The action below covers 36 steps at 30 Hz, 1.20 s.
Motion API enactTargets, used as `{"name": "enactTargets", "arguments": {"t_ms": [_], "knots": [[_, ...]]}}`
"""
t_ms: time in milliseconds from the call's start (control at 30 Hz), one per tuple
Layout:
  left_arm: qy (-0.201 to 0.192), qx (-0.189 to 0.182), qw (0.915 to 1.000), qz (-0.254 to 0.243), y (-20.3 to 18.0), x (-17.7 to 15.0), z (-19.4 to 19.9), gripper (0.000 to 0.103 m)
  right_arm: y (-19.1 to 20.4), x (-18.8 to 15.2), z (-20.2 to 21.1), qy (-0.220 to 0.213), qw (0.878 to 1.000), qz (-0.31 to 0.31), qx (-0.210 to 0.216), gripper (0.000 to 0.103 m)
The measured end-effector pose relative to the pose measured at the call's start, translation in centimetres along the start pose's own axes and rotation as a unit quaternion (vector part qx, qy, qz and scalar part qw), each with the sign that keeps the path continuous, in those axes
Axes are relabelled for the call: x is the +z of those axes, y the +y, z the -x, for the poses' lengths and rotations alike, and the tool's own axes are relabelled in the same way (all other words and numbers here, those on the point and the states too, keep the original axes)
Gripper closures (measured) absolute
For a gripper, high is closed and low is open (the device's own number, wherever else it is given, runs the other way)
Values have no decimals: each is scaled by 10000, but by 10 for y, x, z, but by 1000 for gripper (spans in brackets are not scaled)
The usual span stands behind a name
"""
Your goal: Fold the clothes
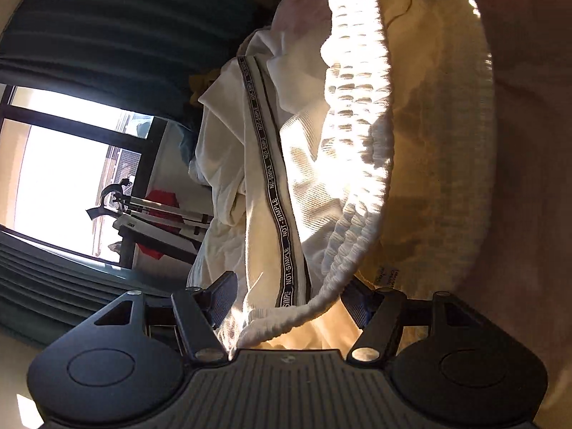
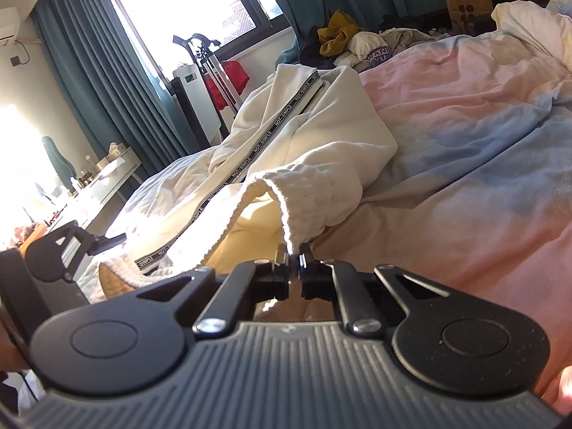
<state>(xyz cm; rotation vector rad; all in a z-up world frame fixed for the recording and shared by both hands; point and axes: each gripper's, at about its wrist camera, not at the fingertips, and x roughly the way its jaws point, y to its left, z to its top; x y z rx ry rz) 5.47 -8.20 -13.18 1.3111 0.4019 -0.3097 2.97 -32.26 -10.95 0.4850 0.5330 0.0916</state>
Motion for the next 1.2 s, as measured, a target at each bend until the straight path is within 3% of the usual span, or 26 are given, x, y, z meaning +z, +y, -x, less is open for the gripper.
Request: {"name": "enactTargets", "arguments": {"t_ms": [67,133,167,300,433,500,633,833,967,1067,1200], "knots": [[30,43,9999,105,5,1,-8,39,-1,-1,-1,15,10000,-11,17,94],[136,-66,9997,215,10,1,-16,67,-2,-2,-3,29,10000,-23,34,94],[233,-68,9993,292,13,-1,-21,73,-2,-2,-3,32,10000,-19,35,94],[246,-88,9962,827,29,-3,-23,84,-2,-5,-3,52,10000,1,39,94],[56,2,9848,1734,58,-8,-10,89,4,-6,2,93,9996,74,255,94],[-109,32,9675,2524,91,-19,-3,90,17,-3,10,43,9988,282,403,94],[-389,89,9185,3933,153,-48,4,92,58,1,19,-13,9955,776,551,94],[-678,159,8201,5679,246,-126,8,93,143,-5,6,-49,9874,979,1244,94],[-772,349,7808,6190,307,-176,-2,94,205,-11,-20,14,9752,1089,1929,94],[-563,619,7709,6314,343,-214,-22,94,248,-17,-48,124,9633,1183,2405,94],[120,901,7712,6301,362,-272,-76,93,292,-35,-92,201,9485,1336,2865,93]]}}
